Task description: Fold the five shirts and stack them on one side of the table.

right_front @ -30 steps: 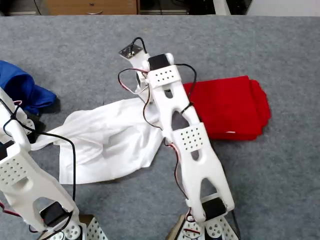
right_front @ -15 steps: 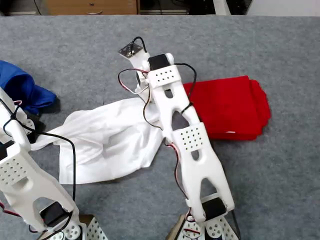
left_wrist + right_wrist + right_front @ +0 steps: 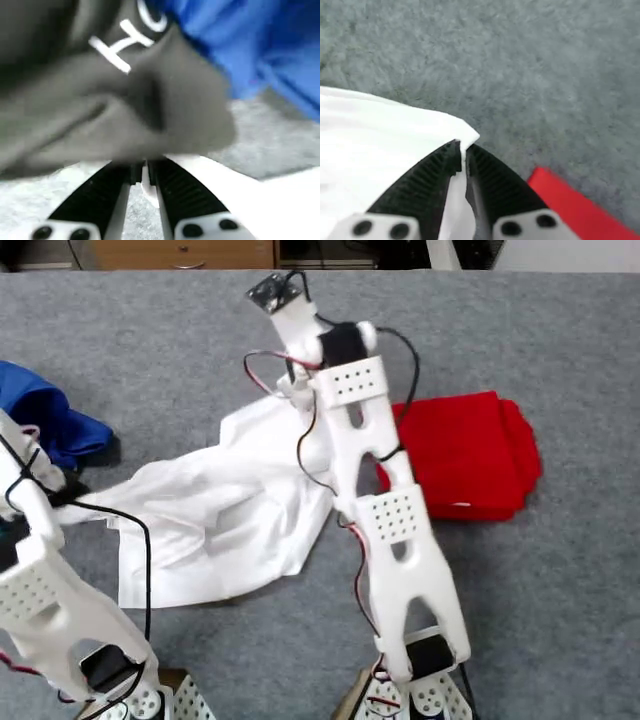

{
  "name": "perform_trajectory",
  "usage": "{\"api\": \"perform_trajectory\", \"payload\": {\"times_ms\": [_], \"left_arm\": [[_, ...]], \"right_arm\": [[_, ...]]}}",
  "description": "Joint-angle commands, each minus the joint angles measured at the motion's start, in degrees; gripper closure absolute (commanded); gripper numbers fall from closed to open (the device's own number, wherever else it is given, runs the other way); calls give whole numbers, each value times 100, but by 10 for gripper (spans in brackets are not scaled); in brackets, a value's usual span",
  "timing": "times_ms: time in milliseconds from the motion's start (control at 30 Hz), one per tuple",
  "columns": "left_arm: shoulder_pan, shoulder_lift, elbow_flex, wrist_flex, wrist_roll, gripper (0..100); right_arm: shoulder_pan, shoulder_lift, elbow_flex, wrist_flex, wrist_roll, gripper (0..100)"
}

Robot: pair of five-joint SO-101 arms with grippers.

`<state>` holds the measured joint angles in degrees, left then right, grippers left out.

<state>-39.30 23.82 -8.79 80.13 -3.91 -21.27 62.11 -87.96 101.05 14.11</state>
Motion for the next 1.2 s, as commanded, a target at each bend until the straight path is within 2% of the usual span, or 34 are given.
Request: {"api": "perform_trajectory", "payload": {"times_ms": [0, 100, 267, 567, 700, 767, 933, 1167], "left_arm": [[44, -1077, -571, 255, -325, 981], [211, -1640, -826, 738, -651, 981], [448, -2615, -1152, 2084, -844, 981], [281, -5033, 176, 2066, -809, 982], [273, -5815, 545, 2040, -589, 982], [255, -5930, 712, 1934, -466, 982], [-18, -5982, 791, 1934, -70, 982], [-818, -6009, 703, 1987, 0, 982]], "right_arm": [[145, -1297, 312, 132, 9, 997], [119, -1842, 593, 132, 281, 997], [382, -2545, 1156, 132, 475, 997], [716, -4127, 2985, 132, 862, 997], [725, -5121, 4154, 132, 1319, 997], [699, -5587, 4752, 132, 1565, 997], [532, -6396, 5798, 114, 1582, 997], [523, -7178, 5815, 114, 1266, 997]]}}
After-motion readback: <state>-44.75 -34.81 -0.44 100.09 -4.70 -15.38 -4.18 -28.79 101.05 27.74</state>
